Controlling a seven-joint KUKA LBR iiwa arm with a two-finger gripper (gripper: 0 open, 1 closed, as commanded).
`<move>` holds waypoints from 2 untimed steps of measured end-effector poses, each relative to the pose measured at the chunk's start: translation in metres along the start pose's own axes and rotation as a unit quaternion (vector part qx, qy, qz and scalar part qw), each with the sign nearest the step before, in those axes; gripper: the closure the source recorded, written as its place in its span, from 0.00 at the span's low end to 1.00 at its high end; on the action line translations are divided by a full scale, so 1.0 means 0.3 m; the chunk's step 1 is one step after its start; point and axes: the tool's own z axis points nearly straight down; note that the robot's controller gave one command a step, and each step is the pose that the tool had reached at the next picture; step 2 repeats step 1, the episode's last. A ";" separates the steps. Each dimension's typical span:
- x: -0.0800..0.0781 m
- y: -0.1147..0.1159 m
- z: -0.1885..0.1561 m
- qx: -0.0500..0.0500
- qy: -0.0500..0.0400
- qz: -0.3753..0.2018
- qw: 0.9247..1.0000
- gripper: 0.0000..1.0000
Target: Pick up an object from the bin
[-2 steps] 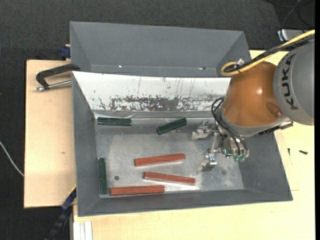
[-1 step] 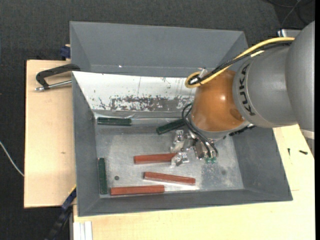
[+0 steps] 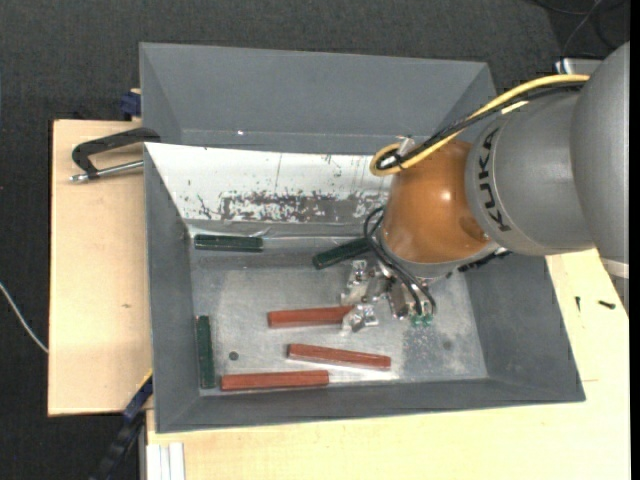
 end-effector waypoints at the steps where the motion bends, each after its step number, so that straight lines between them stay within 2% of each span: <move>1: -0.145 0.094 -0.540 0.000 -0.007 -0.040 0.999 1.00; 2: -0.145 0.094 -0.540 0.000 -0.007 -0.040 0.999 1.00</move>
Offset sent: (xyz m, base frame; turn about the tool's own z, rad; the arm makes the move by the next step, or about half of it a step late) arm 0.0000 0.0000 0.0000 0.0000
